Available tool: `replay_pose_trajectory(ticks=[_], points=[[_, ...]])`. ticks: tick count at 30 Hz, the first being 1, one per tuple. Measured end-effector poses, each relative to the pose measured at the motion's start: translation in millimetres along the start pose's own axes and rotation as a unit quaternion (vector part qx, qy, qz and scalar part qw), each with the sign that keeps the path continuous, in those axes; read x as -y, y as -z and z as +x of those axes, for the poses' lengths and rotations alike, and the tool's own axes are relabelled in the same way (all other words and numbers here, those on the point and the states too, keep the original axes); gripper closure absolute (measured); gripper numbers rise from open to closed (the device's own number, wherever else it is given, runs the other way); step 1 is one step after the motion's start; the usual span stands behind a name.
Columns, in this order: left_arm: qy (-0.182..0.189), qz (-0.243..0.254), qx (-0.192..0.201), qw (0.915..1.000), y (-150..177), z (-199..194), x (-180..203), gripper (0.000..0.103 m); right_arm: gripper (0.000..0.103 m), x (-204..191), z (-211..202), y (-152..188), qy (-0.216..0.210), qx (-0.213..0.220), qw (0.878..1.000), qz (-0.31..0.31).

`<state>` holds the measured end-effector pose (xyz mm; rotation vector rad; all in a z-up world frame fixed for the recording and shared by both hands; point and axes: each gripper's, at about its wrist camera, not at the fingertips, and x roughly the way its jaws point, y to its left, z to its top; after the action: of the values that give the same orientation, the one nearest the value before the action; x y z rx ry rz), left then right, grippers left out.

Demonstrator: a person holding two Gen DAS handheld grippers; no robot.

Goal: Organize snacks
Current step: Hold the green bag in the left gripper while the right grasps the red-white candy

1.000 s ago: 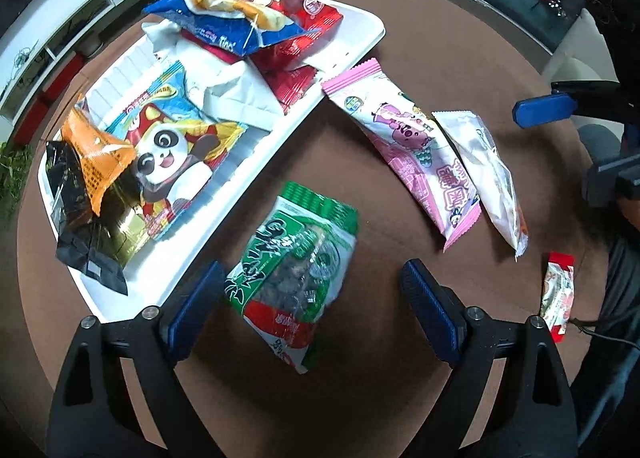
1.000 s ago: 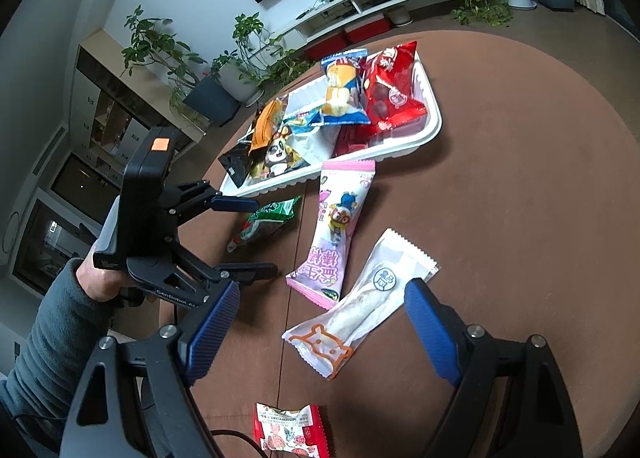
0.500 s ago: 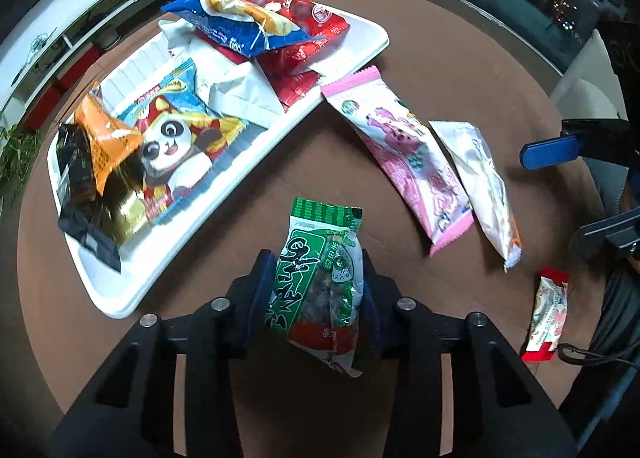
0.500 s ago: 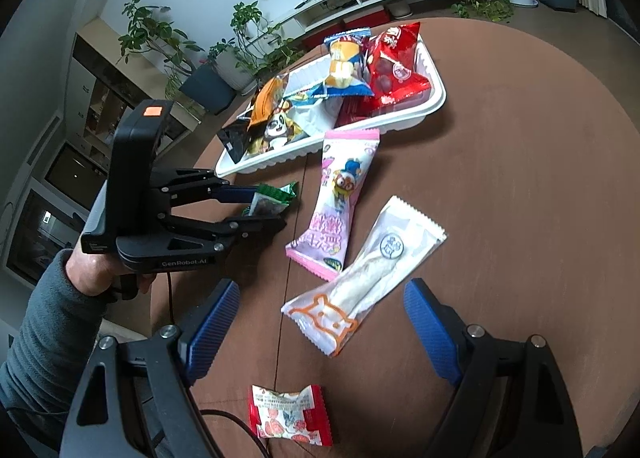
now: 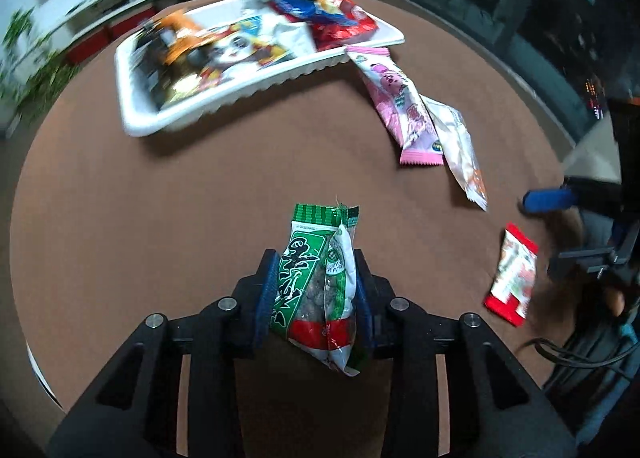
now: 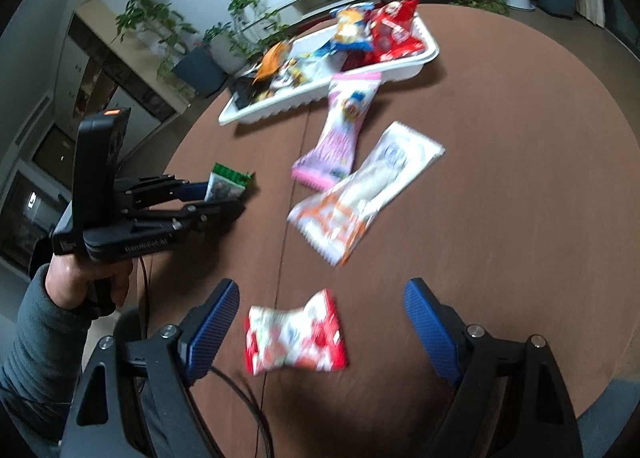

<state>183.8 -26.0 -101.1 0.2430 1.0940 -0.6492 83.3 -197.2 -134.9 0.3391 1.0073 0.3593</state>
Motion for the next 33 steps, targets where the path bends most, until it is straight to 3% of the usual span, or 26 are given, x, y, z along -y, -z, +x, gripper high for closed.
replay_pose_trajectory(ticks=[4, 6, 9, 11, 13, 20, 25, 33], points=[[0.019, -0.054, 0.02, 0.9982, 32, -18, -4, 0.07, 0.016, -20, 3, 12, 0.008, -0.008, 0.997, -0.075], [0.023, -0.08, 0.031, 0.996, 44, -26, -3, 0.07, 0.017, -36, 1, 14, 0.021, -0.012, 0.988, -0.15], [0.024, -0.119, 0.043, 0.9917, 58, -37, 2, 0.07, 0.017, -55, 0, 16, 0.029, -0.022, 0.964, -0.263], [0.028, -0.138, 0.048, 0.9888, 67, -42, 7, 0.07, 0.017, -63, 3, 17, 0.029, -0.041, 0.94, -0.336], [0.028, -0.143, 0.049, 0.988, 69, -45, 14, 0.07, 0.02, -65, 9, 14, 0.031, -0.065, 0.924, -0.376], [0.032, -0.144, 0.043, 0.9881, 72, -45, 33, 0.07, 0.024, -65, 34, 1, 0.019, -0.127, 0.888, -0.441], [0.033, -0.144, 0.041, 0.9881, 70, -43, 37, 0.07, 0.03, -74, 54, 8, 0.019, -0.174, 0.846, -0.504], [0.037, -0.147, 0.043, 0.9876, 70, -42, 37, 0.071, 0.036, -73, 68, -10, -0.014, -0.224, 0.834, -0.504]])
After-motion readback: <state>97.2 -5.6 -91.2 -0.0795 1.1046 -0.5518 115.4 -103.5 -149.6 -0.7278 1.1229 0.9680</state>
